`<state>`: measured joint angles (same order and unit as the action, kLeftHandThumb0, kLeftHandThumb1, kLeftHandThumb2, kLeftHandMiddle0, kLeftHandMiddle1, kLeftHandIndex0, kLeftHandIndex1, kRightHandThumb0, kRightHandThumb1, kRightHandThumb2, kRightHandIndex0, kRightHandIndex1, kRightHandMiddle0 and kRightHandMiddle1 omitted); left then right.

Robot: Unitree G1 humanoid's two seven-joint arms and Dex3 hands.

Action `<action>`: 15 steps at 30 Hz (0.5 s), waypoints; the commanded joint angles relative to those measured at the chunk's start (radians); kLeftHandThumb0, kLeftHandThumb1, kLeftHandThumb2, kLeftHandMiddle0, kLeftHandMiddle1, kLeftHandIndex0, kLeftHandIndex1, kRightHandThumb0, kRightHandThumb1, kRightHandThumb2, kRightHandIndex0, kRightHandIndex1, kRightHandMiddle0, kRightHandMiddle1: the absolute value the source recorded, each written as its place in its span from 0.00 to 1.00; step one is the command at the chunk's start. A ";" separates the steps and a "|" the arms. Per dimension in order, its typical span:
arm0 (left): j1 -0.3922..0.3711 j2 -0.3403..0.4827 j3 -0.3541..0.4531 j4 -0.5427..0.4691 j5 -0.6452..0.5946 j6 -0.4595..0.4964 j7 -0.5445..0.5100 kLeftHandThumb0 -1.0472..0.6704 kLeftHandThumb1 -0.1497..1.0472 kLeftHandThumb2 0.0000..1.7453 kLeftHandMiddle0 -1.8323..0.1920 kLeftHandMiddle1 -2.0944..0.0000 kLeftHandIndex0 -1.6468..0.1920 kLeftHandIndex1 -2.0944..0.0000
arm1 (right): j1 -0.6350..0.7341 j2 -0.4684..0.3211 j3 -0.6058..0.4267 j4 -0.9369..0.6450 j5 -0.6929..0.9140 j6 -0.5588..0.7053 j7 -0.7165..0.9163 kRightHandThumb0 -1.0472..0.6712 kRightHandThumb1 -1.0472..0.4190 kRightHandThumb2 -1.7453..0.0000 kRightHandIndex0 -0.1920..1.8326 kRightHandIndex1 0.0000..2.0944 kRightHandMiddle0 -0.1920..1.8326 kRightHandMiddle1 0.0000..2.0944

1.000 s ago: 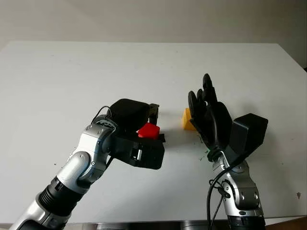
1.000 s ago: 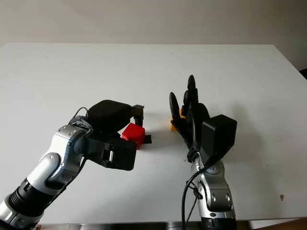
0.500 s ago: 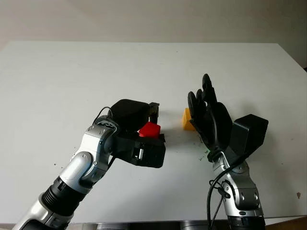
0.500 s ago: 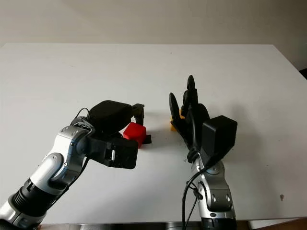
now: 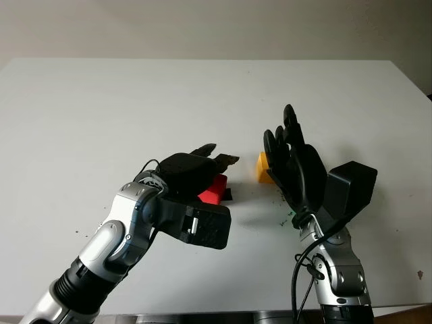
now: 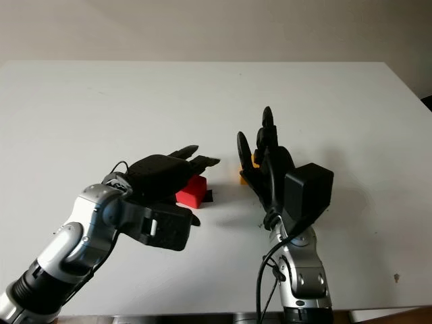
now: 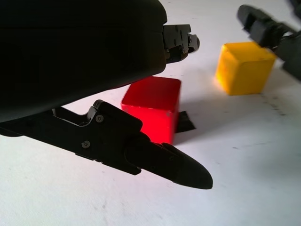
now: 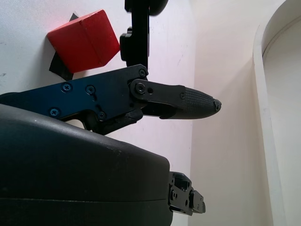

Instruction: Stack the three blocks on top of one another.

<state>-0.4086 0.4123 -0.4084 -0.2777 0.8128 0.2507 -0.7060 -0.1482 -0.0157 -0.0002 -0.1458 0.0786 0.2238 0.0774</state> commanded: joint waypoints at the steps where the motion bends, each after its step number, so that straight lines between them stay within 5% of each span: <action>1: 0.030 0.008 0.024 -0.045 -0.021 -0.003 0.005 0.12 0.93 0.03 1.00 1.00 1.00 1.00 | 0.002 -0.007 -0.006 0.004 0.004 -0.026 0.007 0.23 0.00 0.72 0.00 0.01 0.01 0.03; 8: 0.101 0.006 0.109 -0.124 -0.074 -0.001 0.094 0.13 0.91 0.02 1.00 1.00 1.00 1.00 | 0.009 -0.014 -0.017 -0.004 0.005 -0.039 0.010 0.24 0.00 0.73 0.00 0.02 0.01 0.03; 11: 0.135 -0.006 0.193 -0.152 -0.157 0.008 0.136 0.07 0.98 0.06 1.00 1.00 1.00 1.00 | 0.011 -0.026 -0.030 -0.013 0.011 -0.035 0.018 0.24 0.00 0.74 0.00 0.02 0.02 0.03; 15: 0.213 -0.040 0.323 -0.149 -0.319 -0.082 0.272 0.03 1.00 0.27 1.00 1.00 1.00 1.00 | 0.002 -0.063 -0.062 -0.051 0.025 -0.003 0.035 0.24 0.00 0.75 0.01 0.02 0.02 0.03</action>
<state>-0.2265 0.3918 -0.1203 -0.4184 0.5247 0.1970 -0.4718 -0.1400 -0.0596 -0.0466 -0.1649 0.0912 0.2110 0.1065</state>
